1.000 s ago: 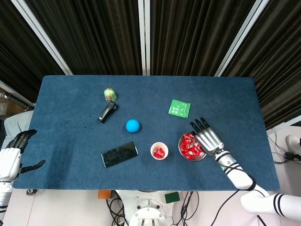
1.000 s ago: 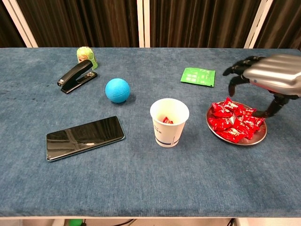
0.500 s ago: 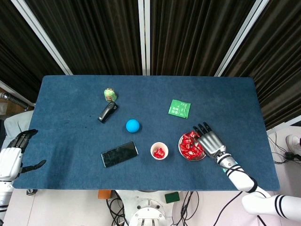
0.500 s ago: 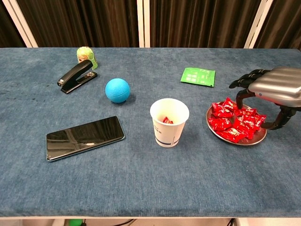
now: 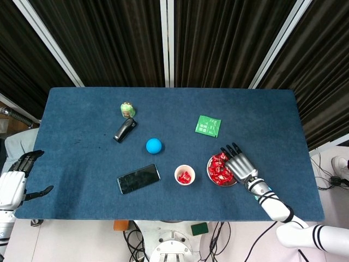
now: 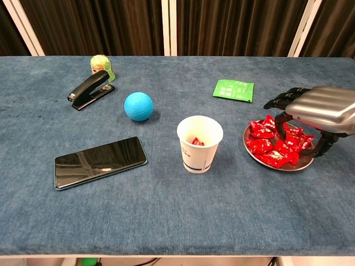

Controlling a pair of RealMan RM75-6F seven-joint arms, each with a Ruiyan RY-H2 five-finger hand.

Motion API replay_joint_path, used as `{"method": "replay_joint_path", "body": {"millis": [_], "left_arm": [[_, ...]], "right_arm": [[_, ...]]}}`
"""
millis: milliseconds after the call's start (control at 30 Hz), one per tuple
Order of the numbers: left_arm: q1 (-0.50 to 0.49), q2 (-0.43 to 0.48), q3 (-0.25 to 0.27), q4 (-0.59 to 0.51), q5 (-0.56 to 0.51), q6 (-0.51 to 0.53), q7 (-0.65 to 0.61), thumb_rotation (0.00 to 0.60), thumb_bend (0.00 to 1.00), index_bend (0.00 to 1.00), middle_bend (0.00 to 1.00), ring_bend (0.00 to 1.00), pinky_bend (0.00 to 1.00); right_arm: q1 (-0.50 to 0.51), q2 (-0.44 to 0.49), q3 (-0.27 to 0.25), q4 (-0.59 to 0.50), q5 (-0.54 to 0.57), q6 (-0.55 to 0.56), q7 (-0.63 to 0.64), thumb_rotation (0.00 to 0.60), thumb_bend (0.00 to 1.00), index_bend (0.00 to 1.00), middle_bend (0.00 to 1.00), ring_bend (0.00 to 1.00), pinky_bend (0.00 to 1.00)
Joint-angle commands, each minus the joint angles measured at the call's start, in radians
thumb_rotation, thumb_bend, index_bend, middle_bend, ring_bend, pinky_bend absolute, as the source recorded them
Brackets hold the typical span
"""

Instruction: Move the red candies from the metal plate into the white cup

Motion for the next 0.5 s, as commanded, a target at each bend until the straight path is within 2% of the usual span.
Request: {"method": "replay_joint_path", "body": {"millis": [33,500], "left_arm": [[0.000,-0.001,0.000,0.002,-0.001,0.000,-0.001,0.600,0.04,0.15,0.13,0.11,0.23],[-0.002,-0.005,0.000,0.007,-0.002,-0.006,-0.003,0.600,0.04,0.15,0.13,0.11,0.23]], "right_arm": [[-0.001,-0.002,0.000,0.002,-0.001,0.001,-0.002,0.600,0.27,0.46,0.04,0.00,0.00],[-0.003,0.010,0.002,-0.003,0.025,-0.002,-0.017,0.600,0.29,0.47,0.04,0.00,0.00]]}}
